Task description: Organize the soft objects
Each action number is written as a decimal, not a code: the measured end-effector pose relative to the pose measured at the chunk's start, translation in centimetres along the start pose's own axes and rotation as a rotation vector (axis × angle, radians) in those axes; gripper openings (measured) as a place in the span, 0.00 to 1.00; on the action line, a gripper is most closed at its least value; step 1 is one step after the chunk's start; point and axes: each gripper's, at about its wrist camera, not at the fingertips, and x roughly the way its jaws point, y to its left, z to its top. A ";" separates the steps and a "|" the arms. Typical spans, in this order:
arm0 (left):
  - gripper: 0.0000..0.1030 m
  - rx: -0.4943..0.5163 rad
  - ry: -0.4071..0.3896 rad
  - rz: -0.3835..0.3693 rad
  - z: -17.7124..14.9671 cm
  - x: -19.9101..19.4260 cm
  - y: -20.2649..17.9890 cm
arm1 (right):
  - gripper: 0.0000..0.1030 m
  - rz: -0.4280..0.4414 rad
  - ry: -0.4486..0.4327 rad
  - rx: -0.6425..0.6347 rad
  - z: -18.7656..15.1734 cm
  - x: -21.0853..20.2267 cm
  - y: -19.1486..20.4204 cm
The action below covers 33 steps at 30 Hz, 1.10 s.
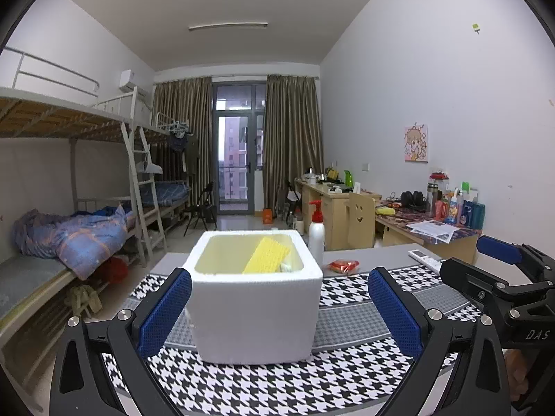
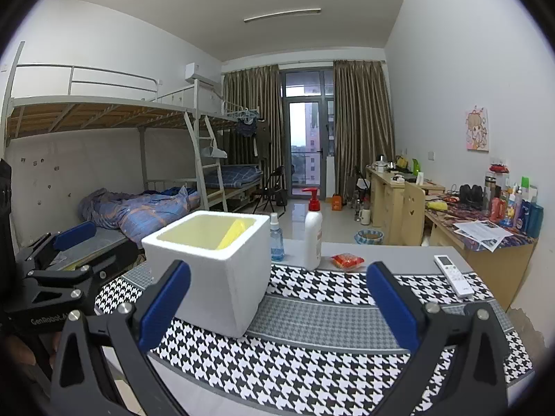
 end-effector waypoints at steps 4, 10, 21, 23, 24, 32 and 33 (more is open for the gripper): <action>0.99 -0.008 0.000 0.000 -0.7 -0.2 0.2 | 0.99 0.000 0.004 0.005 -0.7 -0.2 0.0; 0.99 -0.009 0.008 -0.007 -1.7 -0.5 0.3 | 0.99 0.003 0.019 0.018 -1.8 -0.2 0.0; 0.99 -0.003 0.016 0.019 -2.9 -1.1 0.7 | 0.99 -0.007 0.034 0.026 -2.8 -0.6 0.3; 0.99 0.001 0.017 0.017 -3.1 -1.3 0.6 | 0.99 -0.010 0.031 0.023 -2.9 -0.8 0.3; 0.99 0.001 0.017 0.016 -3.0 -1.5 0.6 | 0.99 -0.011 0.030 0.024 -2.9 -0.9 0.3; 0.99 0.001 0.011 0.013 -3.0 -1.9 0.6 | 0.99 -0.010 0.029 0.018 -2.8 -1.1 0.2; 0.99 -0.003 0.013 0.009 -3.0 -2.0 0.5 | 0.99 -0.010 0.029 0.018 -2.8 -1.1 0.2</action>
